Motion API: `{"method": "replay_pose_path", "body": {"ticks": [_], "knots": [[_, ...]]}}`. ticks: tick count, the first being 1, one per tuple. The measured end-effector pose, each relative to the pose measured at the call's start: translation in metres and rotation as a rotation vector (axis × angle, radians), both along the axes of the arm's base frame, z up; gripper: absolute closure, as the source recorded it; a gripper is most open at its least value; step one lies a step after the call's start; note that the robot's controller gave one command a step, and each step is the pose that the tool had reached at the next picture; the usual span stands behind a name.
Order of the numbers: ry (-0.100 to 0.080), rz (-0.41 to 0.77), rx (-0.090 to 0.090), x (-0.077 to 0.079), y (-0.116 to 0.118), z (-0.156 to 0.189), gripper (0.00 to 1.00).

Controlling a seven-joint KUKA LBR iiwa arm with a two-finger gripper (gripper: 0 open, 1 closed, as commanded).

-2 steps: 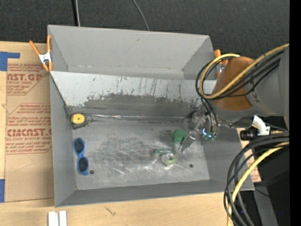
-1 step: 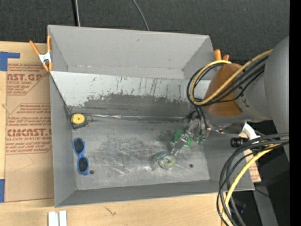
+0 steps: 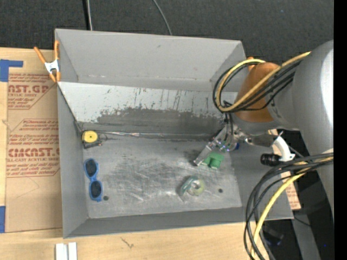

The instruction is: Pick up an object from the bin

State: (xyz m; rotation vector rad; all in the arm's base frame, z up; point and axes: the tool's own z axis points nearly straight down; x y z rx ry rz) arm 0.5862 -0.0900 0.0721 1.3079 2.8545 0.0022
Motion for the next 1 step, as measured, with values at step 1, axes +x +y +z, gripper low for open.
{"method": "replay_pose_path", "body": {"ticks": [1], "knots": [[-0.012, 0.001, -0.003, 0.0033, -0.0002, 0.0031, 1.00]]}}
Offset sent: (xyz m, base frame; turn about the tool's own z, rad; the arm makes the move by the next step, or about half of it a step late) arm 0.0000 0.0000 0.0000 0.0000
